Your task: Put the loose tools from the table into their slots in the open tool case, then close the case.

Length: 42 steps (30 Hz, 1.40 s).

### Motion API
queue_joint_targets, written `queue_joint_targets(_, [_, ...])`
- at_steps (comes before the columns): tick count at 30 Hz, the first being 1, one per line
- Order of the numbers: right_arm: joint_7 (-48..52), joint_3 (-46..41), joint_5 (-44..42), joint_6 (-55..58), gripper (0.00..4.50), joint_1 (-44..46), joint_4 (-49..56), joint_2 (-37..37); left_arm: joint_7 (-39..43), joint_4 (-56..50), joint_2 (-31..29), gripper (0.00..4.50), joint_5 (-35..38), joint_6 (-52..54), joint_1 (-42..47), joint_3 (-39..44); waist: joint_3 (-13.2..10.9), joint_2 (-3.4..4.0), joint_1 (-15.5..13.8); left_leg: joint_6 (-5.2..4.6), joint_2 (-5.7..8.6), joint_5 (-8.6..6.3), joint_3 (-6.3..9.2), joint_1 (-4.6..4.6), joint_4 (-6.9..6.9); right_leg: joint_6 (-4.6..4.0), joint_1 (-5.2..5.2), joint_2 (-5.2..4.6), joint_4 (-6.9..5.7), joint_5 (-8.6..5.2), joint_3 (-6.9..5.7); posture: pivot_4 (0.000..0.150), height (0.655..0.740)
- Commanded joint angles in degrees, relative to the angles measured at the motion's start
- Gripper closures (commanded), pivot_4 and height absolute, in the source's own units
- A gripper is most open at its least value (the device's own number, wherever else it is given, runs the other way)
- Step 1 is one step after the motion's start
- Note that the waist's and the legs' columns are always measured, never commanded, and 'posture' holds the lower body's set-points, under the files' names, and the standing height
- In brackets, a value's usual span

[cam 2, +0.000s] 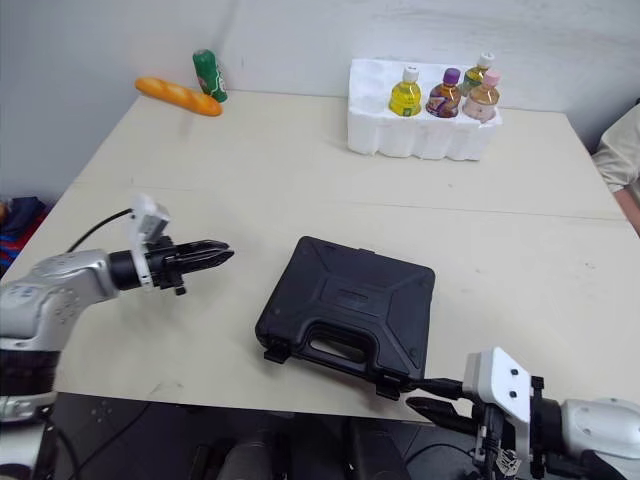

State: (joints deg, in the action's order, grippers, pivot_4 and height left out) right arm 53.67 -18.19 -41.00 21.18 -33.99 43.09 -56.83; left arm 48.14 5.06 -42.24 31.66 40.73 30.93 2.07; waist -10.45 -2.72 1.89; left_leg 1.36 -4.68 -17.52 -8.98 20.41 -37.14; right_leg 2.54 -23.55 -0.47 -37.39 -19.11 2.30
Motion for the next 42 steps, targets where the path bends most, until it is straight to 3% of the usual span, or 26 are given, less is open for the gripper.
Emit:
queue_joint_targets(1, [1.9,3.7,-1.0,3.6,4.49,2.5,-0.7,-0.5,-0.1,9.6,4.4,4.47,-6.5,-6.2,8.1,-4.0,0.0,0.0,-0.2,-0.01,0.0,-0.01,0.0,0.06,-0.05,0.01,-0.05,0.0,-0.01,0.0,0.0,0.15,0.7339])
queue_joint_targets(4, [3.2,6.4,-0.3,5.4,4.49,4.4,-1.6,-0.7,-1.6,22.3,11.0,4.47,-12.2,-13.0,16.6,-7.0,0.0,-0.01,-0.5,-0.04,0.01,0.0,0.04,0.16,-0.2,0.07,-0.06,0.01,-0.04,0.02,-0.04,0.15,0.7339])
queue_joint_targets(10, [1.1,11.4,4.1,6.9,4.49,9.9,-4.8,0.8,-1.3,41.6,18.6,4.47,-18.8,-23.5,27.9,-7.9,0.0,-0.02,-0.1,-0.16,0.07,-0.04,0.01,0.29,-0.4,0.22,-0.08,-0.03,-0.04,0.04,-0.02,0.15,0.7339])
queue_joint_targets(19, [1.5,12.0,8.6,5.7,4.49,16.8,-12.3,3.1,9.0,54.7,23.6,4.47,-24.6,-33.7,34.2,-10.0,0.0,-0.01,-0.2,-0.12,0.01,-0.02,0.02,0.75,-0.94,0.29,-0.46,0.01,-0.46,0.02,-0.08,0.15,0.7339])
queue_joint_targets(24, [2.8,9.6,9.1,5.5,4.49,20.8,-15.7,2.2,19.6,52.9,22.2,4.47,-26.6,-34.9,32.7,-11.6,0.0,-0.01,-0.2,-0.18,0.03,0.01,0.02,0.75,-0.99,0.31,-0.46,0.01,-0.51,0.11,-0.07,0.15,0.7339])
queue_joint_targets(29, [5.4,8.0,13.1,1.8,4.49,24.4,-22.0,0.2,30.9,41.4,18.1,4.47,-25.5,-31.6,26.9,-13.6,0.0,0.03,-0.2,-0.19,0.03,0.0,0.0,0.78,-0.97,0.3,-0.48,-0.01,-0.5,0.09,-0.06,0.15,0.7339])
queue_joint_targets(37, [8.2,5.4,14.6,0.8,4.49,27.5,-26.7,-0.4,31.2,16.6,15.4,4.47,-20.6,-18.4,13.5,-12.8,0.0,0.11,-0.1,-0.17,-0.04,0.0,0.04,0.75,-0.99,0.29,-0.47,-0.02,-0.61,0.03,-0.06,0.15,0.7339])
queue_joint_targets(42, [7.6,2.6,15.8,0.1,4.49,25.0,-26.3,-0.1,25.3,12.8,14.9,4.47,-22.5,-17.3,12.3,-12.0,0.0,0.11,-0.2,-0.18,-0.01,0.06,0.13,0.73,-1.06,0.3,-0.42,-0.03,-0.7,0.05,-0.07,0.15,0.7339])
